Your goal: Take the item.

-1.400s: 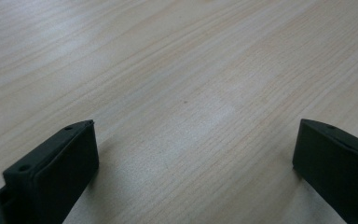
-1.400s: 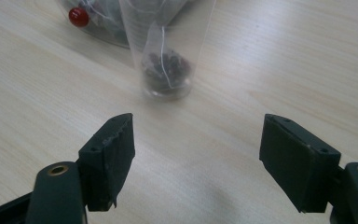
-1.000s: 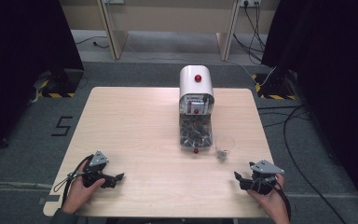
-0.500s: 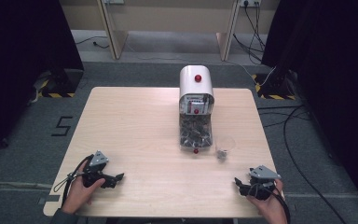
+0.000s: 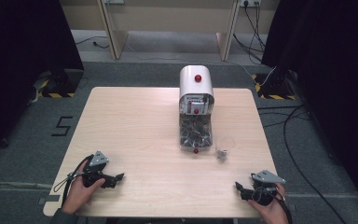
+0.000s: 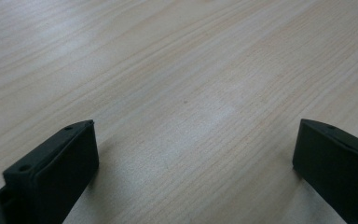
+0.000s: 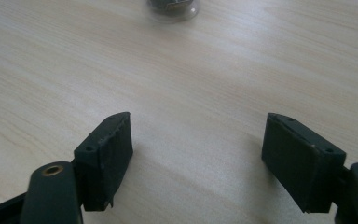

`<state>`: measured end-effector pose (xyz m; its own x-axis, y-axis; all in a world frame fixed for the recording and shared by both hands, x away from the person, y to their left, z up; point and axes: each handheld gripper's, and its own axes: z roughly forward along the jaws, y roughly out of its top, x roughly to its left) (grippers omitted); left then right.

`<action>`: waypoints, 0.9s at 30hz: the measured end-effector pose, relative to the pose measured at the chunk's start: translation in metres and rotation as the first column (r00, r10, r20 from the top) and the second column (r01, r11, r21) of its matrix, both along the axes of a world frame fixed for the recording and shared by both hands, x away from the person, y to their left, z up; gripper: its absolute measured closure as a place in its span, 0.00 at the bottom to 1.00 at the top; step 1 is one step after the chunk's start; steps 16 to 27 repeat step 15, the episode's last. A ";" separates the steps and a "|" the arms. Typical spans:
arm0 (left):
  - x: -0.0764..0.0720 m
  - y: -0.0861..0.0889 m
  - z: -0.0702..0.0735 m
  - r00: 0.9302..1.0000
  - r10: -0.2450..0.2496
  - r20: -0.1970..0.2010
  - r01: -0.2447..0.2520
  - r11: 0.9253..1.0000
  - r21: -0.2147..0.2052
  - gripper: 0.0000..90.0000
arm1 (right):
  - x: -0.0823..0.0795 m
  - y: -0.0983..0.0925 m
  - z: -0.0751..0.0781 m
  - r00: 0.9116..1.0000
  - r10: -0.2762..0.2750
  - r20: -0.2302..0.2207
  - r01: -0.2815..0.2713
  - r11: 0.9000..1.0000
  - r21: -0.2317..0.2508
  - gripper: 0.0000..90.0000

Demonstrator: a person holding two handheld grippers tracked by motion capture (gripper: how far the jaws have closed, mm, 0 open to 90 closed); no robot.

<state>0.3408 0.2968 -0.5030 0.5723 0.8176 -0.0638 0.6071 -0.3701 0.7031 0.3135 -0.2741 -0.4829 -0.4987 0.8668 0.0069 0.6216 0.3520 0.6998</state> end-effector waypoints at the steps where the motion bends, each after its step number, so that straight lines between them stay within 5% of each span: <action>1: 0.000 0.000 0.000 1.000 0.000 0.000 0.000 1.000 0.000 0.00 | -0.001 -0.001 -0.001 1.000 0.002 0.007 -0.002 1.000 0.002 0.27; 27: 0.000 0.000 0.000 1.000 0.000 0.000 0.000 1.000 0.000 0.00 | -0.004 -0.002 -0.002 1.000 0.003 0.019 -0.004 1.000 0.012 0.27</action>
